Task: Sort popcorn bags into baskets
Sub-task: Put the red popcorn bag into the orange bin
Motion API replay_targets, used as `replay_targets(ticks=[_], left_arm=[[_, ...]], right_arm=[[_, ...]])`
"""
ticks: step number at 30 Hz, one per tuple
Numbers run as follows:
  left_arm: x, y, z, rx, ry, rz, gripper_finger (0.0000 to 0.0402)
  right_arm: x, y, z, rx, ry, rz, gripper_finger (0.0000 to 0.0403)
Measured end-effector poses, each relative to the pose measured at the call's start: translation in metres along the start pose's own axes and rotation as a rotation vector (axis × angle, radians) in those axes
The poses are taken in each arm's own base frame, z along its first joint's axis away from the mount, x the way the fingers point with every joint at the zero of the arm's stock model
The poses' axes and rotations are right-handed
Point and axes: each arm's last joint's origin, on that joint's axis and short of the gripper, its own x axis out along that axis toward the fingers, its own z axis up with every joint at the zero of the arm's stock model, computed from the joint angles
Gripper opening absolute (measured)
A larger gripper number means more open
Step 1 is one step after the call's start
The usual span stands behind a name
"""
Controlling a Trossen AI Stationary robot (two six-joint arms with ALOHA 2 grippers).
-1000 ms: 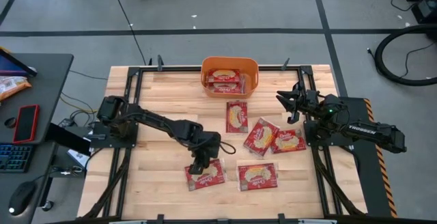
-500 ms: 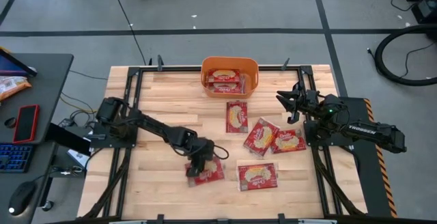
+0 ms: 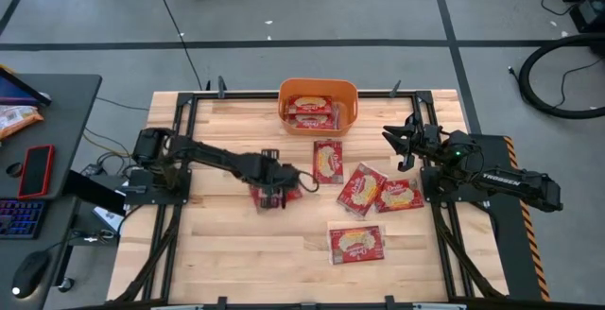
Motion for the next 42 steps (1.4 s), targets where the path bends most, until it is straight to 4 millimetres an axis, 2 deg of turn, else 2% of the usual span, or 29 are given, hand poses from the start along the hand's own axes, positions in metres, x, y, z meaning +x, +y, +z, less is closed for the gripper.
replay_targets(ticks=[4,7,12,18,23,28,33,37,42], left_arm=[[-0.009,-0.002,0.012,-0.067,-0.055,-0.074,0.0132],[-0.004,-0.014,0.015,-0.152,-0.078,-0.094,0.0141],[0.003,-0.030,0.016,-0.320,-0.086,-0.066,0.0187],[0.005,-0.046,0.014,-0.293,-0.080,-0.028,0.0252],[0.012,-0.063,0.010,-0.233,-0.058,-0.015,0.0263],[0.019,-0.078,0.005,-0.129,-0.040,0.068,0.0246],[0.024,-0.087,0.000,-0.017,-0.018,0.159,0.0211],[0.027,-0.090,-0.001,0.038,-0.005,0.165,0.0159],[0.028,-0.089,-0.003,0.055,0.016,0.171,0.0071]], right_arm=[[0.000,0.000,0.000,0.000,-0.001,0.001,0.0096],[0.000,0.000,0.000,-0.001,-0.002,-0.001,0.0096],[0.000,0.000,0.001,-0.001,-0.008,0.000,0.0096],[0.000,0.000,0.002,-0.002,-0.016,0.001,0.0096],[0.000,0.000,0.002,-0.001,-0.016,0.001,0.0096],[0.000,0.000,0.002,-0.001,-0.016,0.002,0.0096],[0.000,0.000,0.002,-0.001,-0.016,0.002,0.0096],[0.000,0.000,0.002,-0.001,-0.016,0.002,0.0096],[0.000,0.000,0.002,-0.001,-0.015,0.002,0.0096]])
